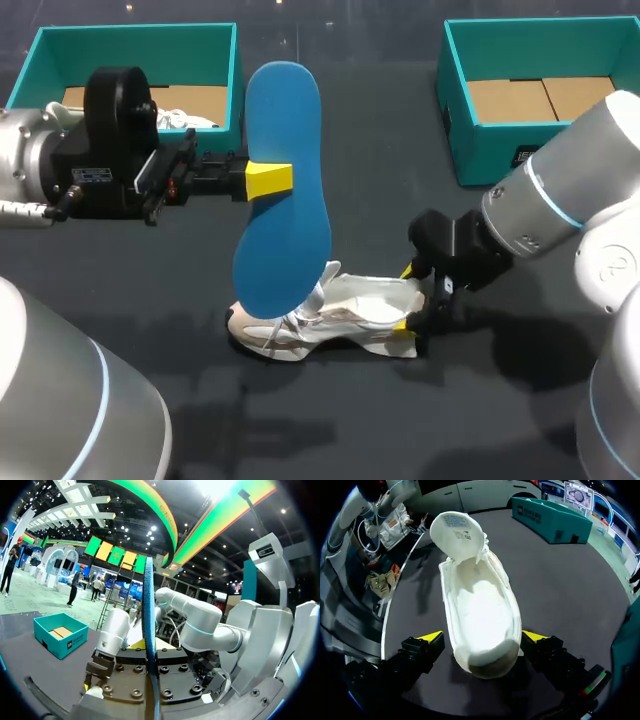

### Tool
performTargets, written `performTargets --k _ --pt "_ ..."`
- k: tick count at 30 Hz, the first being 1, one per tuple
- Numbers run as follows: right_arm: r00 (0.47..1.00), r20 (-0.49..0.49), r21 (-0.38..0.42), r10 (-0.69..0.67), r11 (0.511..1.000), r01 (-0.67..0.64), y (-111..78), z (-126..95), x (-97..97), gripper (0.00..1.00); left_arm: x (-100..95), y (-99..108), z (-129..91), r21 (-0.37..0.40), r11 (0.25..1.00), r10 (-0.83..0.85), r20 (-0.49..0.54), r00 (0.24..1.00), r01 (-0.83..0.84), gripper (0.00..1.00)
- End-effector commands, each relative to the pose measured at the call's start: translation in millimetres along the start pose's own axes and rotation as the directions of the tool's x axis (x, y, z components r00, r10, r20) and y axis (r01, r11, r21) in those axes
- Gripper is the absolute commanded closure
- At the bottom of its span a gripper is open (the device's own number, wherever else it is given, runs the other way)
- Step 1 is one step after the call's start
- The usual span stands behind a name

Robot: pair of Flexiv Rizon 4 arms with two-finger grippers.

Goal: Take the shoe out of the shoebox, open the shoe tongue, remove and reinsert the insole, then place the shoe into the shoebox

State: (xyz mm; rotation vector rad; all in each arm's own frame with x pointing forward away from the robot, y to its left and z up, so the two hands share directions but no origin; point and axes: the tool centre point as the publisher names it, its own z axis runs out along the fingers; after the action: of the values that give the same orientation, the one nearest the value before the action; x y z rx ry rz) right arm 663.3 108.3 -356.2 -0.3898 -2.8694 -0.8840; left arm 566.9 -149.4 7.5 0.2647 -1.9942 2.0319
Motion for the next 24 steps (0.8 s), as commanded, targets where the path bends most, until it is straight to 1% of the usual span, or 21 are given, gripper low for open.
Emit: performTargets --k 1,4,6,7,8,19,24 --pt "0.996 0.037 0.283 0.083 0.955 -0.090 11.2 -7 9.4 0.00 0.1 1 1 0.002 1.000 0.000 0.001 1.000 0.000 1.00" --pt "0.989 0.053 0.357 0.137 0.922 -0.147 16.6 -9 13.3 0.00 0.1 1 1 0.002 1.000 0.000 0.001 1.000 0.000 1.00" --pt "0.977 0.076 0.436 0.200 0.874 -0.214 22.1 -9 15.1 0.00 0.1 1 1 0.002 1.000 0.000 0.001 1.000 0.000 1.00" --pt "0.961 0.103 0.469 0.255 0.840 -0.273 24.1 -10 15.9 0.00 0.1 1 1 0.002 1.000 0.000 0.001 1.000 0.000 1.00" --pt "0.951 0.125 0.483 0.283 0.820 -0.307 25.7 -11 16.4 0.00 0.1 1 1 0.002 1.000 0.000 0.001 1.000 0.000 1.00" --pt "0.951 0.125 0.483 0.283 0.820 -0.307 25.7 -11 16.4 0.00 0.1 1 1 0.002 1.000 0.000 0.001 1.000 0.000 1.00" --pt "0.964 0.142 0.497 0.226 0.826 -0.267 32.2 -8 17.2 0.00 0.1 1 1 0.002 1.000 0.000 0.001 1.000 0.000 1.00"
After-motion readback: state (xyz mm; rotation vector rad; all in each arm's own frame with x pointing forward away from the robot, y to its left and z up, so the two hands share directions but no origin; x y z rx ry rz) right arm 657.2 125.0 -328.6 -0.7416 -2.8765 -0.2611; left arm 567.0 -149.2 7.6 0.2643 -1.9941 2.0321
